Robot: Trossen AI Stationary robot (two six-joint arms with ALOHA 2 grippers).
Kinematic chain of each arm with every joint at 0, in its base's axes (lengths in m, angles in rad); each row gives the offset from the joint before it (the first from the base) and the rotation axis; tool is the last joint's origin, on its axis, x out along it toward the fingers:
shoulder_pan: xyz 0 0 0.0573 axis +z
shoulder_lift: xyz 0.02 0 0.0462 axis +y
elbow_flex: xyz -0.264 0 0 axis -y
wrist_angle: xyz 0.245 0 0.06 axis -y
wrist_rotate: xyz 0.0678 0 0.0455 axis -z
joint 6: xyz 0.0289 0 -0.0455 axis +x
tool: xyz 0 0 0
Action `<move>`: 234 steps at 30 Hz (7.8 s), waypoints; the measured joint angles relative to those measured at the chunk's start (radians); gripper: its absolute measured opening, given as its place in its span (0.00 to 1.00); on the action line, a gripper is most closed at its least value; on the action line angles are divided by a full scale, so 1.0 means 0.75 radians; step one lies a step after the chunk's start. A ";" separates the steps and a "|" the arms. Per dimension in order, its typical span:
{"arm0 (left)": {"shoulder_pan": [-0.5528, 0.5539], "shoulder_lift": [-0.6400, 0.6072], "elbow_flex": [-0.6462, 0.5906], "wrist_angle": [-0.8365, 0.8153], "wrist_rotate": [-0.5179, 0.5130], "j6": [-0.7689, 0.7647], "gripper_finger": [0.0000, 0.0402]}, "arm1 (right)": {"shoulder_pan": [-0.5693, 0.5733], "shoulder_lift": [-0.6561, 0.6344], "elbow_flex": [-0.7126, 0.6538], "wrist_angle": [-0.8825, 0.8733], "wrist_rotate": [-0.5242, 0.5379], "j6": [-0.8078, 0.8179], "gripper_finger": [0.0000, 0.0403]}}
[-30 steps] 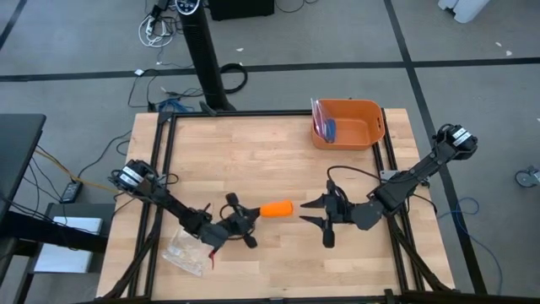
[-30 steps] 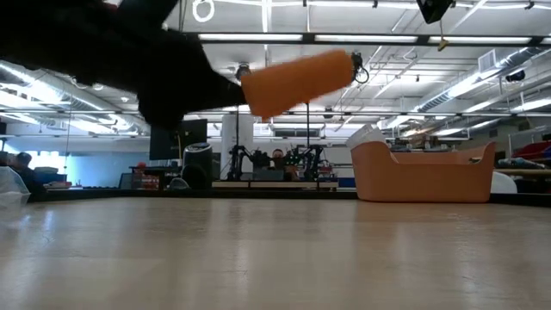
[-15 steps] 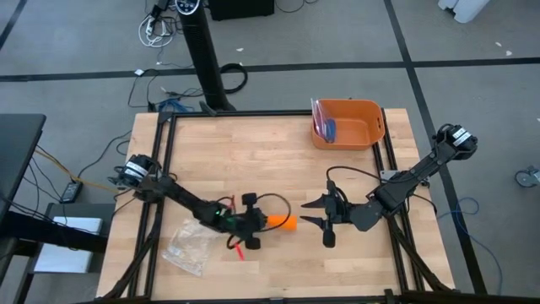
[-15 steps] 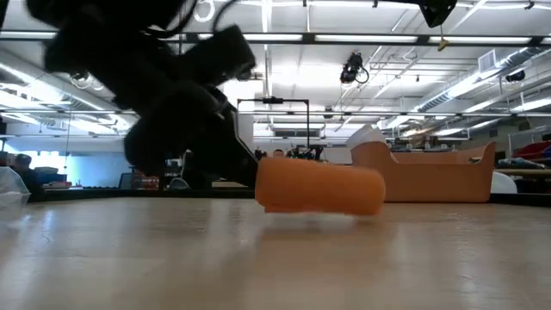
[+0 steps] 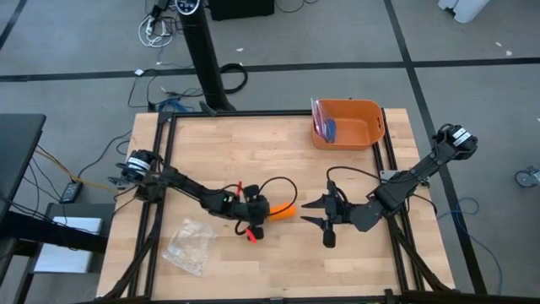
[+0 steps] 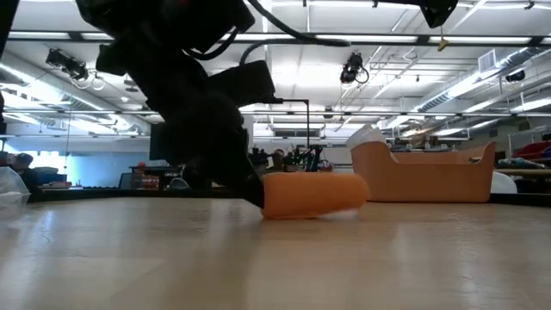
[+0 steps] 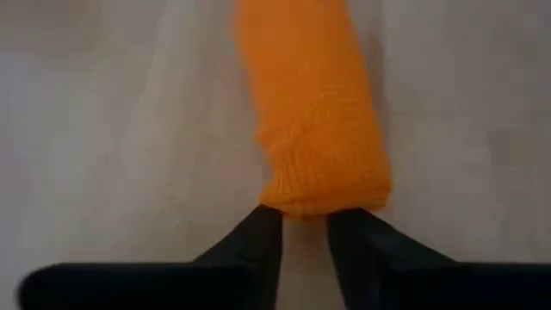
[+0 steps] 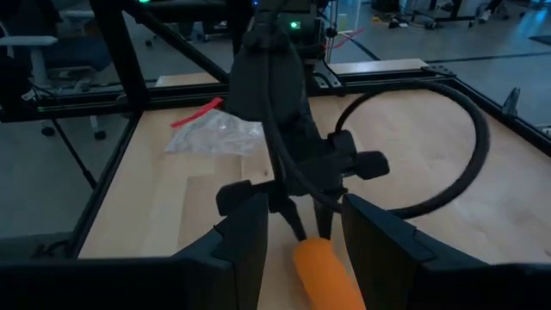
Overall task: Roll bandage
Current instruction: Roll the orange bandage, then prepare the transparent zip bag
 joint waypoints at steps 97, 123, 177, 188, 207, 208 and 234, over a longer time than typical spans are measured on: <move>-0.238 -0.010 0.238 -1.169 -0.466 -0.401 0.01 | -0.006 0.001 0.000 -0.127 -0.079 0.036 0.38; -0.485 -0.283 -0.088 -0.850 -0.271 -0.335 0.34 | 0.034 0.001 0.000 -0.133 -0.104 0.022 0.38; 0.039 -0.285 0.067 0.281 -0.202 0.074 0.00 | -0.023 0.001 -0.001 0.111 -0.060 -0.582 0.38; 0.074 -0.285 0.067 0.168 -0.046 0.284 0.00 | -0.086 -0.006 0.216 -0.370 -0.006 -0.273 0.38; 0.064 -0.285 0.105 0.190 -0.021 0.290 0.00 | -0.273 -0.002 0.282 -0.636 -0.326 -0.072 0.22; 0.064 -0.285 0.110 0.187 -0.021 0.293 0.00 | -0.274 -0.002 0.282 -0.634 -0.326 -0.080 0.17; -0.129 -0.583 -0.090 0.341 -0.388 0.413 0.26 | -0.223 -0.014 0.227 -0.536 -0.274 -0.196 0.00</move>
